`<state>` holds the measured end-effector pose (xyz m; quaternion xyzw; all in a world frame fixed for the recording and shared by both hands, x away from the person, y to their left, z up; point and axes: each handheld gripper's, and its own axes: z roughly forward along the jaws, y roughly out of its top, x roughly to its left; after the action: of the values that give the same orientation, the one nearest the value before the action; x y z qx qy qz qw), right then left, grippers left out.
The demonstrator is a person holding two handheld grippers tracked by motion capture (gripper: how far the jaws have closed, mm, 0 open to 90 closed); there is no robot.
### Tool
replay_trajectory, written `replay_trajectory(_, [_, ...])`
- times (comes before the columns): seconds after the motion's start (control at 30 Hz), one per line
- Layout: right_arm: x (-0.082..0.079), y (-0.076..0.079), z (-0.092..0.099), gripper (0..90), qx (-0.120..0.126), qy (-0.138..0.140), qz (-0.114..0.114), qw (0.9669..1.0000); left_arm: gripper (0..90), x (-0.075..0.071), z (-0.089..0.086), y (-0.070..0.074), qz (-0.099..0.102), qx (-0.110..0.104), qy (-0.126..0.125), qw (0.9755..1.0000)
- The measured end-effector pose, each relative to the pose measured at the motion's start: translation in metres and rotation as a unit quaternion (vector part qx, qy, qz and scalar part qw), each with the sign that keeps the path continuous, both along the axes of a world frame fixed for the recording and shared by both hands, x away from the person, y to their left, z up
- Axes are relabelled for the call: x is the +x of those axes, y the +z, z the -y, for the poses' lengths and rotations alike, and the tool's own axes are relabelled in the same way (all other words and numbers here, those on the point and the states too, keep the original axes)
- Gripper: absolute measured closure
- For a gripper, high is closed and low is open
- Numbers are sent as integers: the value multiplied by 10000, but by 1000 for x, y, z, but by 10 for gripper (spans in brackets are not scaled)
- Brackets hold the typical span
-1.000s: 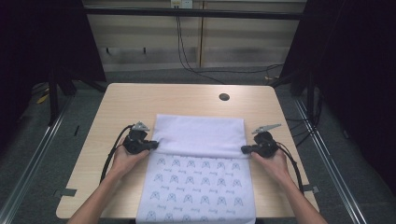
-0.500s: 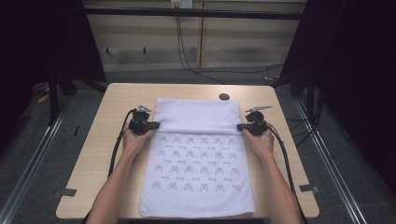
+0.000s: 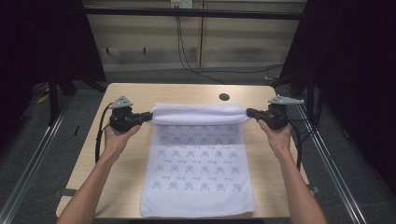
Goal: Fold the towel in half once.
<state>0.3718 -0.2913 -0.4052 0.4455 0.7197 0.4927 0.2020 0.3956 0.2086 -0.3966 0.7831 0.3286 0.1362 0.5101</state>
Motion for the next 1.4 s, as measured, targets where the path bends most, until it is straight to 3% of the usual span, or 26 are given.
replay_trajectory(0.1, [-17, 18, 4, 880, 62, 131, 178, 9997, 873, -22, -3, 21, 123, -132, -59, 9998])
replay_trajectory(0.2, [-37, 32, 3, 880, 19, 289, 303, 9991, 874, -44, -8, 31, 242, -149, -139, 9995])
replay_trajectory(0.27, [-55, 38, 3, 880, 79, 434, 388, 9983, 874, -57, -14, 32, 167, -343, -234, 9990])
replay_trajectory(0.33, [-72, 40, 3, 880, 95, 585, 450, 9972, 873, -70, -18, 29, 151, -326, -307, 9989])
replay_trajectory(0.53, [-115, 24, 0, 880, -54, 892, 252, 9957, 872, -109, -23, -8, -173, -366, -579, 9975])
replay_trajectory(0.63, [-131, 2, -4, 879, -242, 1044, -96, 9942, 872, -119, -22, -38, -481, -94, -620, 9969])
replay_trajectory(0.7, [-136, -15, -6, 878, -212, 1132, -363, 9927, 867, -122, -22, -56, -691, -15, -703, 9951])
replay_trajectory(0.8, [-141, -35, -10, 874, -375, 1345, -724, 9875, 862, -125, -20, -69, -846, 193, -804, 9930])
replay_trajectory(0.97, [-157, -54, -9, 855, -417, 1815, -1082, 9765, 854, -138, -21, -71, -874, 252, -1099, 9898])
replay_trajectory(1.03, [-166, -58, -9, 839, -472, 1921, -1183, 9731, 843, -144, -23, -75, -958, 310, -1266, 9868])
replay_trajectory(1.13, [-177, -66, -8, 798, -532, 2074, -1384, 9670, 826, -154, -25, -81, -1040, 608, -1387, 9830])
replay_trajectory(1.2, [-184, -72, -8, 792, -589, 2234, -1570, 9602, 824, -157, -27, -84, -1141, 804, -1465, 9793])
replay_trajectory(1.23, [-186, -75, -9, 784, -651, 2319, -1661, 9562, 821, -158, -29, -86, -1209, 826, -1535, 9772])
replay_trajectory(1.3, [-190, -79, -10, 737, -765, 2420, -1835, 9497, 800, -161, -33, -89, -1314, 819, -1573, 9753])
replay_trajectory(1.37, [-195, -79, -9, 711, -725, 2518, -1882, 9465, 774, -163, -37, -87, -1347, 711, -1677, 9740])
replay_trajectory(1.4, [-197, -77, -9, 696, -681, 2512, -1848, 9477, 762, -163, -39, -85, -1303, 667, -1655, 9753])
